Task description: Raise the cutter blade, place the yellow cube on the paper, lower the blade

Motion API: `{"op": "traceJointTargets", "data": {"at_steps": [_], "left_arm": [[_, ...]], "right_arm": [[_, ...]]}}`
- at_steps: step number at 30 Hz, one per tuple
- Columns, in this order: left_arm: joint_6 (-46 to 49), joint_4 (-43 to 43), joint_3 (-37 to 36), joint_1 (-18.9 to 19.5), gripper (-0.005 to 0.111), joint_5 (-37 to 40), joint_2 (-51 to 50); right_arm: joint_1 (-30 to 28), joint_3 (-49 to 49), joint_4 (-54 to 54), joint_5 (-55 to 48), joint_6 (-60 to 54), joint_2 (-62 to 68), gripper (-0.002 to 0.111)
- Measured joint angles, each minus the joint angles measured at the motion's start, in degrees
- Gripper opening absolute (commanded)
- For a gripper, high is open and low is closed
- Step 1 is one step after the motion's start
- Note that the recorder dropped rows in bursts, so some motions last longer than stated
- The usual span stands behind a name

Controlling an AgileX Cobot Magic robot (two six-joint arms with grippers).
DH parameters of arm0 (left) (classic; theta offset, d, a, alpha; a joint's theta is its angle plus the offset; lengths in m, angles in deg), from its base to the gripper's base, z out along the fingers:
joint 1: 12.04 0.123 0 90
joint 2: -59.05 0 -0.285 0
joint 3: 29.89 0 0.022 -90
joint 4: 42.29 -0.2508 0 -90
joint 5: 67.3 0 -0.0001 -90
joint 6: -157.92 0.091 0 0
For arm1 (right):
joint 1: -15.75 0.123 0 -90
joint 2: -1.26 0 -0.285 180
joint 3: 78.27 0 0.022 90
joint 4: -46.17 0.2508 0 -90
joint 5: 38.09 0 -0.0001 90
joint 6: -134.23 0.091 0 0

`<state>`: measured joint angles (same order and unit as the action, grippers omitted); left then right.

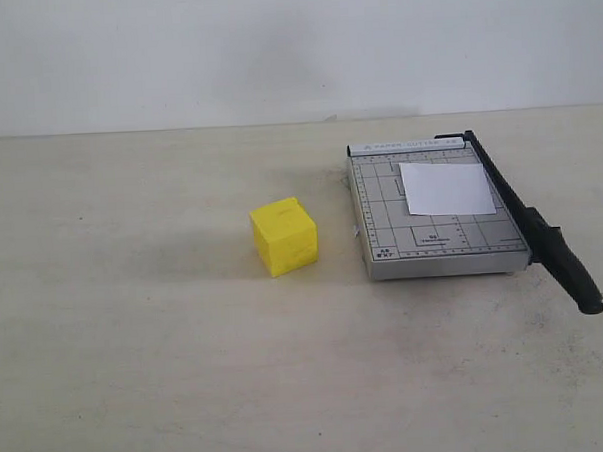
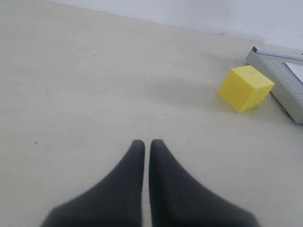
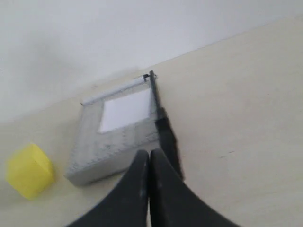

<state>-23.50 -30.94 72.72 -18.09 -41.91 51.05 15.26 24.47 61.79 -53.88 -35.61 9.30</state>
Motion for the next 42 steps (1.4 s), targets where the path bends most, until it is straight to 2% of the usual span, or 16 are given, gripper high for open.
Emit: {"op": "traceJointTargets", "data": {"at_steps": [5,12,15,18,20,23,26,31,33,34,35,36,38,42], "left_arm": [[0.0,0.0,0.0,0.0,0.005,0.0,0.0],[0.0,0.0,0.0,0.0,0.005,0.0,0.0],[0.0,0.0,0.0,0.0,0.005,0.0,0.0],[0.0,0.0,0.0,0.0,0.005,0.0,0.0],[0.0,0.0,0.0,0.0,0.005,0.0,0.0],[0.0,0.0,0.0,0.0,0.005,0.0,0.0],[0.0,0.0,0.0,0.0,0.005,0.0,0.0],[0.0,0.0,0.0,0.0,0.005,-0.1,0.0],[0.0,0.0,0.0,0.0,0.005,-0.3,0.0],[0.0,0.0,0.0,0.0,0.005,-0.3,0.0],[0.0,0.0,0.0,0.0,0.005,-0.3,0.0],[0.0,0.0,0.0,0.0,0.005,-0.3,0.0],[0.0,0.0,0.0,0.0,0.005,-0.3,0.0],[0.0,0.0,0.0,0.0,0.005,-0.3,0.0]], "right_arm": [[0.0,0.0,14.5,2.7,8.0,0.0,0.0],[0.0,0.0,16.5,7.8,9.2,0.0,0.0],[0.0,0.0,16.4,15.1,9.1,0.0,0.0],[0.0,0.0,15.4,30.7,6.5,0.0,0.0],[0.0,0.9,15.2,37.0,1.6,-0.1,0.0],[0.0,6.7,13.4,34.6,-10.9,3.1,0.0],[0.0,15.3,10.0,27.1,-23.2,10.7,0.0],[0.0,25.4,8.6,12.8,-30.4,29.8,0.002],[0.0,27.4,8.5,7.4,-32.1,39.1,0.014],[0.0,28.4,8.5,3.6,-33.4,45.3,0.03],[0.0,29.4,8.4,0.3,-34.6,51.9,0.039],[0.0,29.9,8.4,-0.8,-35.1,54.6,0.052],[0.0,31.7,9.4,-1.8,-35.5,60.0,0.062],[0.0,32.9,12.2,-0.4,-35.6,67.6,0.062]]}}
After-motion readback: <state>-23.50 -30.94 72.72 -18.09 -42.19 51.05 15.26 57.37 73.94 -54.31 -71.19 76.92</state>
